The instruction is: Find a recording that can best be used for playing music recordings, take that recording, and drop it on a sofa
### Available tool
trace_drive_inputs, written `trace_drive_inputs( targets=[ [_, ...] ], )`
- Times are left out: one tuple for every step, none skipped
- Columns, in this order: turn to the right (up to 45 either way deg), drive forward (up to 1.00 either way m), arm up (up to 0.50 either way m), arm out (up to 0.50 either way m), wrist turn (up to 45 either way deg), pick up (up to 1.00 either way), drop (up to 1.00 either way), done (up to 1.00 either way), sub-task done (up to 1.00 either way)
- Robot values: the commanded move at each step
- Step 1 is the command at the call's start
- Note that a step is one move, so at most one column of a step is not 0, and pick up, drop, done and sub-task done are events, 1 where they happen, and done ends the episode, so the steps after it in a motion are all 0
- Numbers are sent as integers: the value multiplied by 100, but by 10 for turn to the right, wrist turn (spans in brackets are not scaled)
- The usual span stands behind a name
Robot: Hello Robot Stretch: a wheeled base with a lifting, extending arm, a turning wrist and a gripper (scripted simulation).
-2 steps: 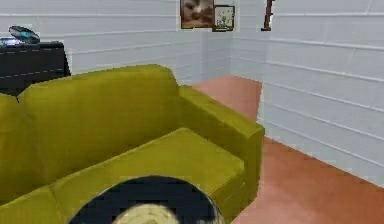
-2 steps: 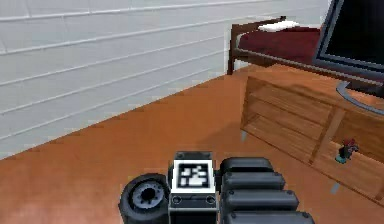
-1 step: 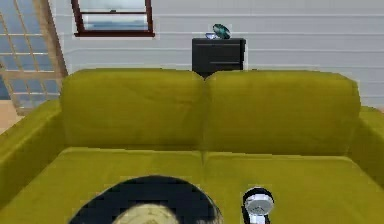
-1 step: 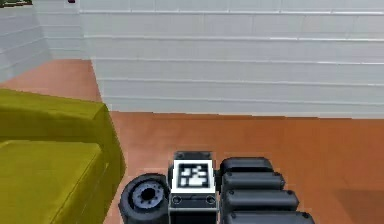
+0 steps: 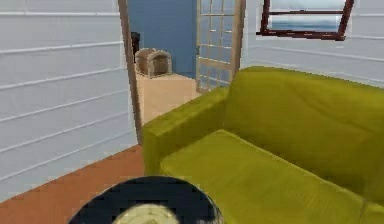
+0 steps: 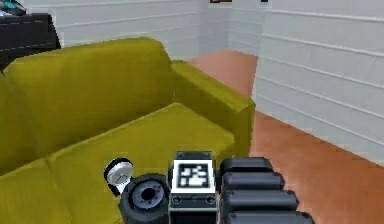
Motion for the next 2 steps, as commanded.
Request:
trace_drive_inputs(
  targets=[
    [-450,0,0,0,0,0,0,0,0],
    [-360,0,0,0,0,0,0,0,0]
  ],
)
